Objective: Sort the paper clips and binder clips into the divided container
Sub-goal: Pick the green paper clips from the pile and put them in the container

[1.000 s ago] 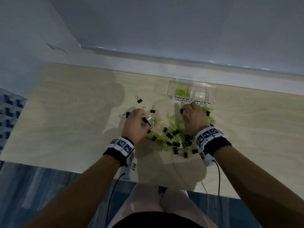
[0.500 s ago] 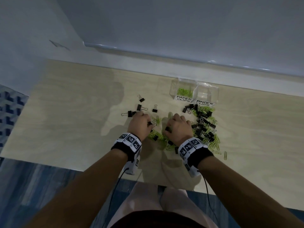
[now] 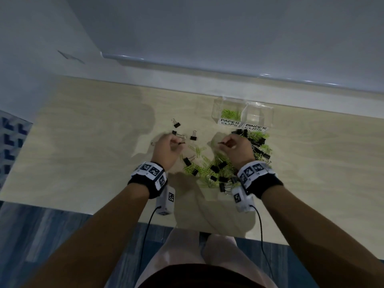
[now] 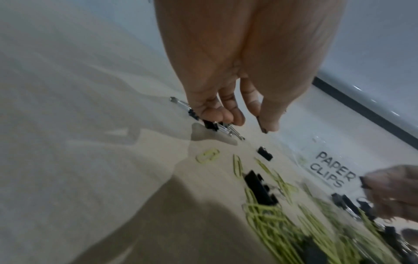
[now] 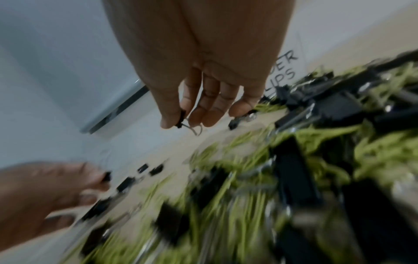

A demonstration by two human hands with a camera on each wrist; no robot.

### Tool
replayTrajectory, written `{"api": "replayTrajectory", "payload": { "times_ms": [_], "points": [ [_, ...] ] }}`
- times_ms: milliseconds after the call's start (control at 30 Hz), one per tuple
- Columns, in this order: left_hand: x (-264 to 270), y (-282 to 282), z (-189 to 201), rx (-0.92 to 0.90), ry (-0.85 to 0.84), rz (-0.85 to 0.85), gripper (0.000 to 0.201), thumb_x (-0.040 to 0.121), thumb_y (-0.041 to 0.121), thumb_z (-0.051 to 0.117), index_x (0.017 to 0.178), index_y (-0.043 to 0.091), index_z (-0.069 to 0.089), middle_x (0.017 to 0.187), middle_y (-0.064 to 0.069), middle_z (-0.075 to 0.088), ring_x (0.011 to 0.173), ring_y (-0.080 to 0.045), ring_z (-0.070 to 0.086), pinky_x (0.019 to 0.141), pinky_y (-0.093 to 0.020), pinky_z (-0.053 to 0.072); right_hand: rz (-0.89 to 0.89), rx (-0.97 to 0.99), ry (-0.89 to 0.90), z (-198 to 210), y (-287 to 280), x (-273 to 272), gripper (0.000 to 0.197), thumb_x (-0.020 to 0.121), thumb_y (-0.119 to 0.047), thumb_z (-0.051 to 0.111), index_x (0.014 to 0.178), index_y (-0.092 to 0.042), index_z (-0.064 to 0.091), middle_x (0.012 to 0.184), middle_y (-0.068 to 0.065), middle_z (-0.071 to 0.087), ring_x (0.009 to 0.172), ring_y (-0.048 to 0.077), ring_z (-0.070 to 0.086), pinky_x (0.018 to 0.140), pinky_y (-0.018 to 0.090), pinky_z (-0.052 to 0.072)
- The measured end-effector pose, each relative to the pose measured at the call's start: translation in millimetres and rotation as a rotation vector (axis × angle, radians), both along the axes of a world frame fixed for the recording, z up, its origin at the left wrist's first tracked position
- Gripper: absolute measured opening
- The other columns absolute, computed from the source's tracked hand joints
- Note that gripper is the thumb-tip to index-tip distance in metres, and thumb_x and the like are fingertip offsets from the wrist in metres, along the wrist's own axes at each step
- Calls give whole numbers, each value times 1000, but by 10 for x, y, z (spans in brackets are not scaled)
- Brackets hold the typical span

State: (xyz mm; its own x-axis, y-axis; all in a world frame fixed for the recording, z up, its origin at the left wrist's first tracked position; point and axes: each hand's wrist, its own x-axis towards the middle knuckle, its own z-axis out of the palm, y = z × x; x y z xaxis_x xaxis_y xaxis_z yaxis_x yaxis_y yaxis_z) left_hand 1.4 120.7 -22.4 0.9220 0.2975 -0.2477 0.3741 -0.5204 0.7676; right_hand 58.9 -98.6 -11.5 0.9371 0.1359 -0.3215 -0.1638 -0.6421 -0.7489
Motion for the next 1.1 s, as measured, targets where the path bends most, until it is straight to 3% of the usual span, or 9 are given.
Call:
{"api": "replayTrajectory", "payload": {
  "times_ms": [100,200,333,400,500,667,867,967,1100],
  "points": [
    [31,167,-70,203,14,17,19,83,23,68,94,11,58,104,-10,58,94,-23,57,86,-31,49,-93,-47,-103,63,-181,189,11,81,-23,70,89,-17,65,83,-5,66,74,9,60,70,23,50],
    [-41,159,-53,309,-27,-60,24,83,18,64,104,11,57,111,-11,52,100,-24,54,89,-34,47,-6,-211,-133,81,-297,218,19,84,-19,66,102,-14,65,102,1,63,89,16,59,79,30,51],
    [-232,-79,-44,327,-16,-275,19,86,20,63,101,10,59,106,-3,54,92,-15,54,80,-23,44,236,-341,-222,85,-288,-54,6,84,-14,63,88,-11,66,91,2,63,85,19,60,76,34,53],
    [-276,-175,-84,336,26,-314,21,85,22,65,101,9,60,104,-4,56,94,-18,54,83,-28,47,316,-413,-218,68,-247,-215,11,84,-23,62,83,-13,66,85,2,61,81,20,58,73,34,52],
    [-270,-252,-111,348,88,-309,24,83,23,65,102,9,61,104,-8,55,98,-23,53,88,-35,47,367,-544,-113,49,-155,-373,27,83,-38,64,100,-17,63,99,4,57,95,25,55,85,42,49],
    [-257,-288,-97,306,93,-289,17,81,18,68,90,13,56,95,-4,58,89,-21,57,81,-36,51,295,-530,-52,19,-59,-413,28,81,-31,66,100,-12,58,107,6,53,104,27,51,92,44,46],
    [-237,-154,-6,104,-8,-50,13,83,11,67,83,12,55,80,2,60,72,-10,56,66,-17,43,222,-335,-39,57,-136,-353,13,79,-21,68,76,-14,58,82,2,59,78,21,58,69,33,51],
    [-139,-5,29,137,-72,26,9,83,11,66,86,11,57,82,-2,63,72,-11,54,67,-20,43,100,-315,-72,101,-233,-166,12,81,-21,67,76,-17,57,76,0,62,72,18,61,63,28,52],
    [-68,158,-34,280,-107,-17,8,83,16,65,87,13,59,89,-5,64,83,-23,56,74,-38,51,-9,-391,-150,151,-354,60,15,81,-24,68,90,-15,61,90,4,65,83,25,61,73,39,53]
  ]
}}
